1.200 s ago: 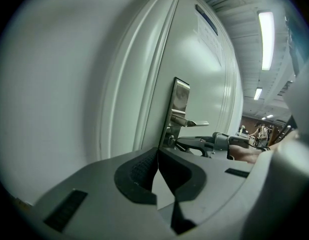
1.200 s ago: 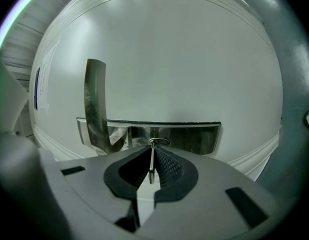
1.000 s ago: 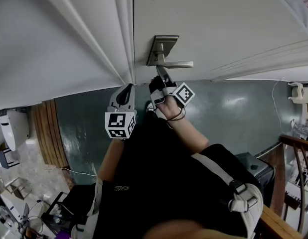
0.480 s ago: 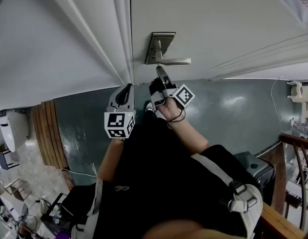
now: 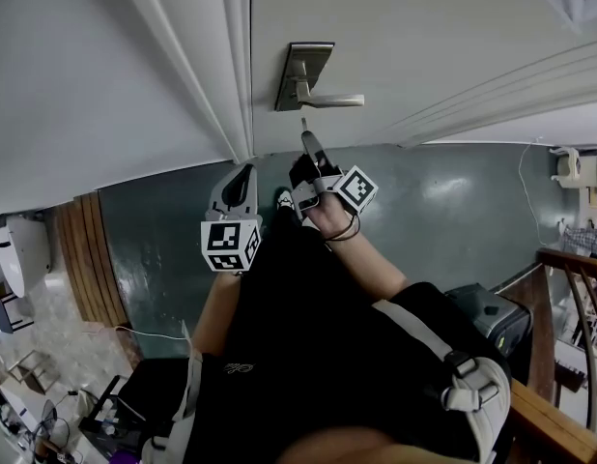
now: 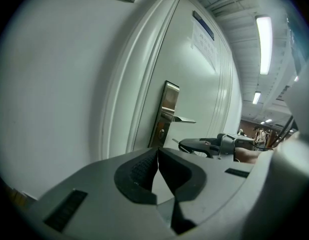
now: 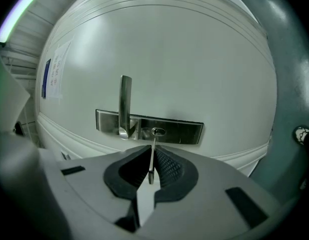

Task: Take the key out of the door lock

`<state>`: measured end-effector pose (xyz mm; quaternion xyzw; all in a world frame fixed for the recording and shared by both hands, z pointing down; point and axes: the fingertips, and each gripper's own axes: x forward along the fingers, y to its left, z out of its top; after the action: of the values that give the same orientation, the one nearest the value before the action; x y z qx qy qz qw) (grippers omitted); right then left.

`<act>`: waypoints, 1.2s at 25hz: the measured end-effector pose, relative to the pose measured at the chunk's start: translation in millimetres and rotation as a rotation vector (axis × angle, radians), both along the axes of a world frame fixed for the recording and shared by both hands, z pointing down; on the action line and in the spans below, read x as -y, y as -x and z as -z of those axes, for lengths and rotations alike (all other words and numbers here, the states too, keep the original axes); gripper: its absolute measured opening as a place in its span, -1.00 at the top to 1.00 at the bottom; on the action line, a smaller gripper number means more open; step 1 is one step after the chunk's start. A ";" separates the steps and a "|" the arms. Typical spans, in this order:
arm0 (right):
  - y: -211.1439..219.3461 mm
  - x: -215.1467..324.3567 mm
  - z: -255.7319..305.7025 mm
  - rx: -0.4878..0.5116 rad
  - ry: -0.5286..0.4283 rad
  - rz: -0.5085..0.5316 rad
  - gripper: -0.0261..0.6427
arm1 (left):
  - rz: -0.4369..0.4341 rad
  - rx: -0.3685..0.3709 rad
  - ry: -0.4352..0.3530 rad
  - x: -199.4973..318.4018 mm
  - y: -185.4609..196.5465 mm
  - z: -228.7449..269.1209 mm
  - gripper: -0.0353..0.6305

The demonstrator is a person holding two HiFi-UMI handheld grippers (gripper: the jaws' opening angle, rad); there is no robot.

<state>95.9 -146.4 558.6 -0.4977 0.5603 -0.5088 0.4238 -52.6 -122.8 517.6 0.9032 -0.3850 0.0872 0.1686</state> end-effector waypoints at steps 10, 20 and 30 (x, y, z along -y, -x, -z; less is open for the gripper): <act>15.1 -73.2 -26.5 -0.038 0.107 0.028 0.83 | 0.034 -0.019 0.088 -44.3 19.3 -36.2 0.82; 6.5 -98.5 -13.7 -0.364 0.073 0.247 0.83 | 0.060 0.011 0.074 -67.9 -17.7 -25.9 0.82; -36.9 -157.7 8.3 -0.965 -0.016 0.414 0.83 | -0.009 0.027 0.121 -127.0 -110.8 -30.6 0.82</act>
<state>132.8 11.3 550.4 -0.5509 0.7823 -0.2904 0.0118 58.2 4.2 548.2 0.8917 -0.3774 0.1234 0.2173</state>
